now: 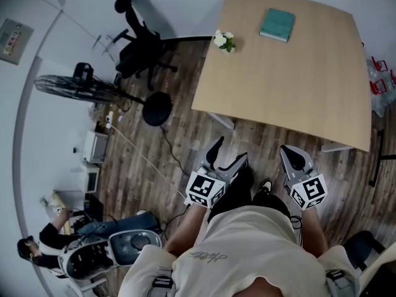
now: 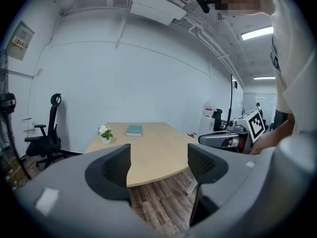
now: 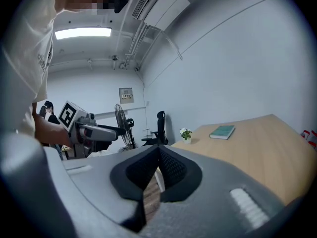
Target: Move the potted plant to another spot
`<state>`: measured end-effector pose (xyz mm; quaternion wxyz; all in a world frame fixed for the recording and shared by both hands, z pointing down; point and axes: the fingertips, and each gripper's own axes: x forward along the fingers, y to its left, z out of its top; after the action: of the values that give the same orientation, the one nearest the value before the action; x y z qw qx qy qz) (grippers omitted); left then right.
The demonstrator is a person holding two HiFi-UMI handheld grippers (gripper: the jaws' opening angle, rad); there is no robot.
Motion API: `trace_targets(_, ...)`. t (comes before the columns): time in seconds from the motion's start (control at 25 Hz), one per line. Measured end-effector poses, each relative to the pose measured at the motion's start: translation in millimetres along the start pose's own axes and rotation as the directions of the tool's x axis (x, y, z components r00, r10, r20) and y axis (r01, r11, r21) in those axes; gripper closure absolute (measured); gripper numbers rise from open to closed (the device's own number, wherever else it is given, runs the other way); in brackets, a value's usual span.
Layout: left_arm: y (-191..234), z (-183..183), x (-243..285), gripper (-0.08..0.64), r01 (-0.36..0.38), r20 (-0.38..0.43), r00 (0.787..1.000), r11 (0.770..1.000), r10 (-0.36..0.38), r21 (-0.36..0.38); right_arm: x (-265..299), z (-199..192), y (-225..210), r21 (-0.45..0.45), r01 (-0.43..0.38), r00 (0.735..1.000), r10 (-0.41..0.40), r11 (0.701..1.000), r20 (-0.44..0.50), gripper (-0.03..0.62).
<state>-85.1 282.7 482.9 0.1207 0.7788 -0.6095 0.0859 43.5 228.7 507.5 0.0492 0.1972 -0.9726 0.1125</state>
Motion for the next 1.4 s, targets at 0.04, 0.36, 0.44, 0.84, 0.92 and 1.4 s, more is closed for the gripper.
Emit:
trace_targets(0.04, 2.4, -0.5, 4.6, 0.195, 0.008, 0.002, 1.000, 1.000, -0.008, -0.004, 2.0, 2.7, -2.0, -0.008, 0.007, 1.000, -0.007, 1.000, 0.001, 0.591)
trace_targets(0.36, 47.0, 43.0, 55.5, 0.202, 0.038, 0.082, 0.996, 0.999, -0.037, -0.011, 34.9, 37.2, -32.0, -0.077, 0.067, 0.998, -0.068, 0.995, -0.008, 0.591)
trace_targets(0.44, 59.9, 53.0, 61.5, 0.202, 0.050, 0.098, 0.994, 0.999, -0.049, -0.005, 49.3, 46.0, -35.0, -0.083, 0.075, 0.997, -0.076, 0.994, -0.007, 0.591)
trace_targets(0.84, 140.3, 51.4, 78.8, 0.204, 0.065, 0.028, 0.997, 0.994, -0.068, 0.089, 122.3, 75.0, -46.0, -0.077, 0.140, 0.990, -0.141, 0.987, -0.002, 0.591)
trace_targets(0.92, 159.0, 53.1, 80.0, 0.204, 0.066, 0.030, 0.997, 0.992, -0.070, 0.108, 137.8, 79.3, -44.7, -0.039, 0.146, 0.989, -0.146, 0.989, 0.008, 0.591)
trace_targets(1.4, 212.0, 42.0, 109.5, 0.206, 0.081, 0.020, 0.996, 0.994, -0.083, 0.070, 186.0, 98.2, -67.0, 0.062, 0.162, 0.986, -0.164, 0.985, 0.032, 0.591)
